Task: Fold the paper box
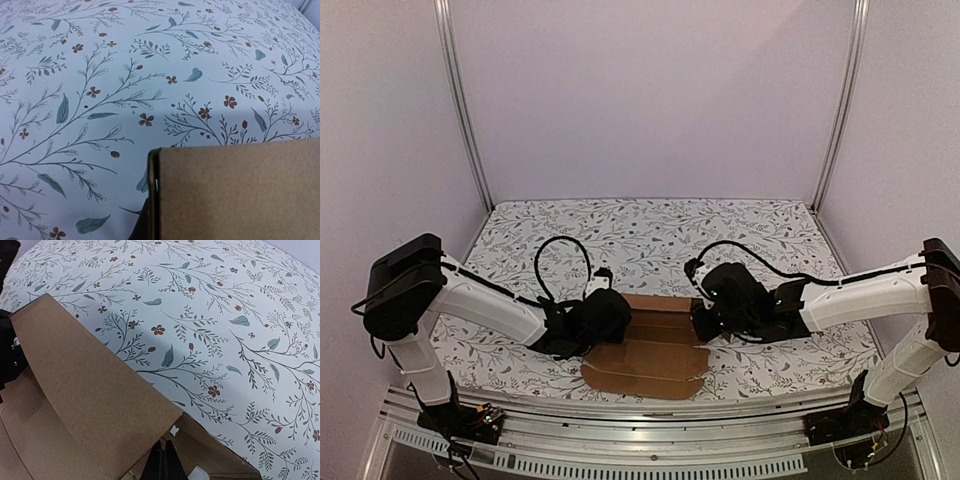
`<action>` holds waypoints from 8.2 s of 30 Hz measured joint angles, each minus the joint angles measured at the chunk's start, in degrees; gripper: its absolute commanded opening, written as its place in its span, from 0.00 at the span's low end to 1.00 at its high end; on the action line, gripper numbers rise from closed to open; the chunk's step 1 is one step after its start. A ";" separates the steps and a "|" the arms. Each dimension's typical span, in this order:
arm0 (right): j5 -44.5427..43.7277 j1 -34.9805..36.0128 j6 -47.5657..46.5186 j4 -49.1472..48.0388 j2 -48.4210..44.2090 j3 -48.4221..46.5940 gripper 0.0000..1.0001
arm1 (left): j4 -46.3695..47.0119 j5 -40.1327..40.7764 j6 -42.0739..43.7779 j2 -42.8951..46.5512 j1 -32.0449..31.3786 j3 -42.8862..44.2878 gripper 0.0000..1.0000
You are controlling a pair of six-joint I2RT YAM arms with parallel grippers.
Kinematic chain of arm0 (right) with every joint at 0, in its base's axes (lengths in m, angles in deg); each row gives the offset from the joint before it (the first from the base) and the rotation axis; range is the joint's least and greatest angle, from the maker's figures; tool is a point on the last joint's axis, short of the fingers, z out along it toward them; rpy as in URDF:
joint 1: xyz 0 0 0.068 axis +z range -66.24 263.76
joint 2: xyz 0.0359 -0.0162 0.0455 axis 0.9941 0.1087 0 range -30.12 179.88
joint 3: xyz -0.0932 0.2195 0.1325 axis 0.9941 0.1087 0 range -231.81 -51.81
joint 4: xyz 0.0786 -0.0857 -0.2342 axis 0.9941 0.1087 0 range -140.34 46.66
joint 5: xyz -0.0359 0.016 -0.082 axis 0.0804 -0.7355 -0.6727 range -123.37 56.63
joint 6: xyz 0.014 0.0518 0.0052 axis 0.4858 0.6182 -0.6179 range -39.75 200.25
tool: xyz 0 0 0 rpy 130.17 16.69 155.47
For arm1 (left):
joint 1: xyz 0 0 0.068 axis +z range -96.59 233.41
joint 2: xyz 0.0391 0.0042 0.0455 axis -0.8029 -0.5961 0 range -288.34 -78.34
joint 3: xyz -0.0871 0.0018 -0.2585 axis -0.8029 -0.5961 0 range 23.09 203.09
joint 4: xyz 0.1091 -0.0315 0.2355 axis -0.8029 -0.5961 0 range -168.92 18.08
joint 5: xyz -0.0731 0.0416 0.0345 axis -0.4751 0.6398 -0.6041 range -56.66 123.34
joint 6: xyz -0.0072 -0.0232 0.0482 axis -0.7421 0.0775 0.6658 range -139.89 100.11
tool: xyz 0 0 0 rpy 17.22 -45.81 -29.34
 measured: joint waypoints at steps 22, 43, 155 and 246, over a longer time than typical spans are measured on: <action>2.56 -0.37 6.91 -13.03 -1.77 3.76 0.00 | -2.10 -10.23 -5.46 1.79 0.04 1.09 0.00; 10.29 -0.33 1.75 -12.26 -17.35 5.99 0.00 | 8.33 -19.87 -8.04 4.15 3.63 -4.44 0.00; 8.66 5.70 -8.79 -9.57 -26.75 7.50 0.09 | 9.31 -35.85 2.36 22.73 14.38 -7.10 0.00; 8.83 7.48 -14.19 6.64 -4.20 -12.44 0.48 | -6.95 -3.72 17.29 28.11 6.12 -6.21 0.00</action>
